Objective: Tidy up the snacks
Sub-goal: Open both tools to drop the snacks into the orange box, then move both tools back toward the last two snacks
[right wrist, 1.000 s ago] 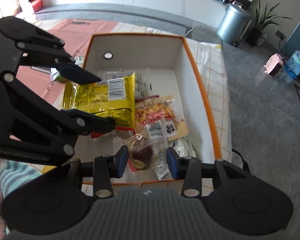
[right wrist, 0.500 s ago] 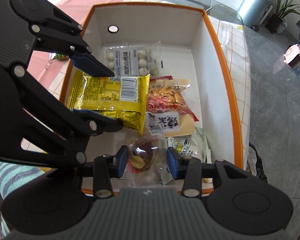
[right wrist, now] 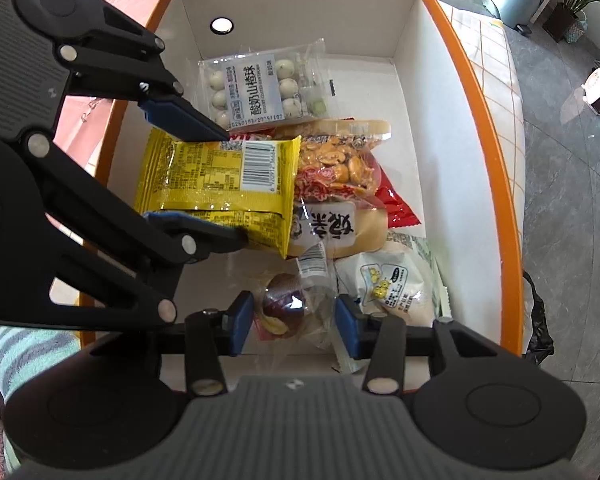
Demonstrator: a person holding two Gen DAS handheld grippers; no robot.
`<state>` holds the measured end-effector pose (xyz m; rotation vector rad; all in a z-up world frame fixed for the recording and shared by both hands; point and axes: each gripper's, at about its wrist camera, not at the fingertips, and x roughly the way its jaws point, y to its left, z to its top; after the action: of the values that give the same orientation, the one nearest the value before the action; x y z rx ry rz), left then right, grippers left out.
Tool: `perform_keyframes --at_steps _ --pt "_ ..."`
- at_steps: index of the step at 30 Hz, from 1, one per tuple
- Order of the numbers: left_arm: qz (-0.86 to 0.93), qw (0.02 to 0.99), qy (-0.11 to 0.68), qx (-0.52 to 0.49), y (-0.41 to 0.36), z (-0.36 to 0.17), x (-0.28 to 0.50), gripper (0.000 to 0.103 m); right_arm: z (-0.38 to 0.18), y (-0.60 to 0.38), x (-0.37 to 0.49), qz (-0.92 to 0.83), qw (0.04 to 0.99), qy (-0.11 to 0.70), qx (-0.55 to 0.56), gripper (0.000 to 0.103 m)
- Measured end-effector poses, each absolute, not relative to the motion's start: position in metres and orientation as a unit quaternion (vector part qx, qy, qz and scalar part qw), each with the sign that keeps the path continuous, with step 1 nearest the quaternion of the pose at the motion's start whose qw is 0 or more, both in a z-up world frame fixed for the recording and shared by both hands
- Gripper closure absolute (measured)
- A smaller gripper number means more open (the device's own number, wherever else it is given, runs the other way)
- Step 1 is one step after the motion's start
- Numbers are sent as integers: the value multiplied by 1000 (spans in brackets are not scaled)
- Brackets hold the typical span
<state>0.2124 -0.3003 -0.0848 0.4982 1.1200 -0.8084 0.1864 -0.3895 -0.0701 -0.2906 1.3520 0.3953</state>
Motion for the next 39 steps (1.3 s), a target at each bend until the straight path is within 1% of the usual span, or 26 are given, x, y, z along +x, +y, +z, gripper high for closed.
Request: perform_keyframes --at_steps 3,5,6,7,9,10,12,18,21,24,26,30,34,39 --pt "-363 747 509 227 -300 -85 211 38 -70 -387 184 180 751 620 -136 59" --pt "-362 751 506 223 -299 -83 210 35 -69 -386 182 177 751 621 -137 57" --pt "-360 754 504 220 -298 -80 209 34 -68 -386 182 174 752 621 -137 54" --pt "-358 757 502 216 -297 -78 209 30 -66 -386 182 170 753 621 -139 48" --pt "-358 766 494 204 -293 -71 205 26 -62 -386 178 165 757 617 -136 44" --pt "-359 770 489 198 -291 -67 204 24 -59 -385 177 161 760 615 -137 40" --pt "-358 782 477 181 -285 -58 197 23 -53 -384 172 147 766 609 -141 35" --pt "-337 819 437 159 -262 -24 174 23 -21 -389 153 88 796 587 -120 35" --pt "-304 836 431 151 -246 -7 168 23 0 -388 143 66 818 563 -98 34" --pt "-272 853 427 130 -224 6 163 23 16 -382 134 54 836 542 -61 31" --pt "-258 860 425 118 -210 11 159 23 25 -373 128 54 846 529 -37 31" --pt "-230 874 415 100 -181 19 148 23 36 -345 117 64 862 502 -27 31" --pt "-205 885 408 86 -149 21 138 23 36 -311 105 69 878 472 -36 28" --pt "-205 892 397 71 -103 16 129 23 25 -280 95 68 893 444 4 28"
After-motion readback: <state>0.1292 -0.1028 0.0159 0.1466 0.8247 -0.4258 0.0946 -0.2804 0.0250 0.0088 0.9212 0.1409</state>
